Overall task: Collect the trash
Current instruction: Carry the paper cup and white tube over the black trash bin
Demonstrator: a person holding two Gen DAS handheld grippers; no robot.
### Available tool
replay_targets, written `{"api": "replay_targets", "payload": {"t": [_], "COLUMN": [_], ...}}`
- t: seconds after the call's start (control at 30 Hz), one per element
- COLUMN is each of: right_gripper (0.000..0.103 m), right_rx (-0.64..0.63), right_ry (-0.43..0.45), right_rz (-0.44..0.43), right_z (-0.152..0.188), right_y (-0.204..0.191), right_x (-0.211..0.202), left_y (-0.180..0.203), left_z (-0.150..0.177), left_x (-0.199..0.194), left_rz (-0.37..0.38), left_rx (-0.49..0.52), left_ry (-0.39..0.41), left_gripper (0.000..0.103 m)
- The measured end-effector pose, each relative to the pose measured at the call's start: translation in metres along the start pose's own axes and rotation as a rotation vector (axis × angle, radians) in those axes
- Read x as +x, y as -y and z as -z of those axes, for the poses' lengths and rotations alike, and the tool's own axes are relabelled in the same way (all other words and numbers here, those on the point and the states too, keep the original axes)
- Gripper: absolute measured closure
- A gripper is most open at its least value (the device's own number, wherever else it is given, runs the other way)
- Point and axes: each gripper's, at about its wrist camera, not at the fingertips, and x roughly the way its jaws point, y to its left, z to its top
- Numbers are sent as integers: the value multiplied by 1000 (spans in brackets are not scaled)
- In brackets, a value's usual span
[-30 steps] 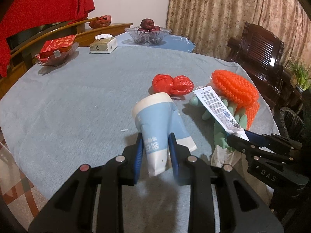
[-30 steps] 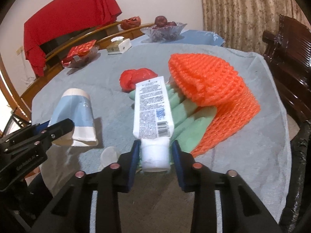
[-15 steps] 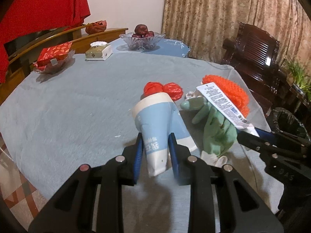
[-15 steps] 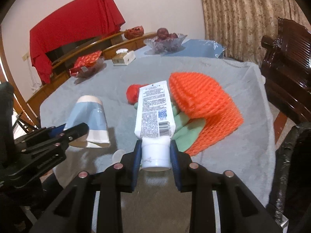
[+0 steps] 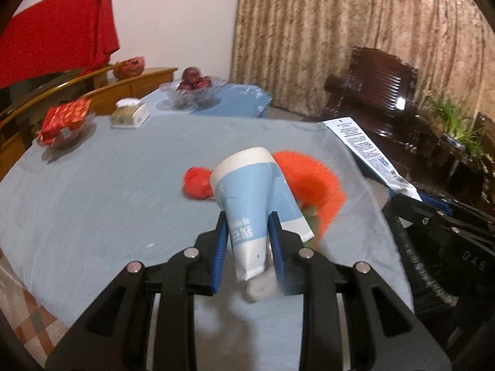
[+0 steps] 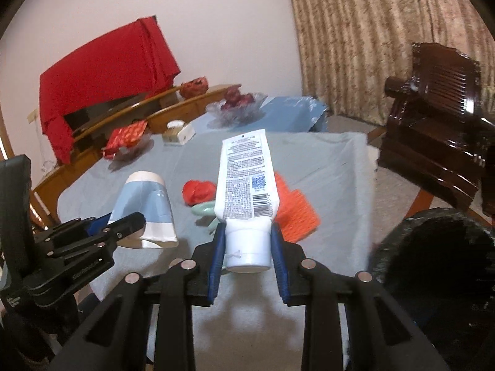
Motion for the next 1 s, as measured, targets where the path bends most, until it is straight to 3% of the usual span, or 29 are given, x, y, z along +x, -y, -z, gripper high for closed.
{"api": "replay_targets", "payload": {"t": [0.67,1.0], "right_gripper": [74,74], "right_rx": [104,162], "right_ry": [84,74], "right_rz": [214,340], "right_z": [16,40], "right_y": [85,134], "right_x": [-99,-133], "left_y": [141,209], "left_z": [-16,-6], "left_x": [-12,5], "left_rz": [252,364], "left_rx": [148,230], "left_ry": [56,23], "left_gripper": [77,77]}}
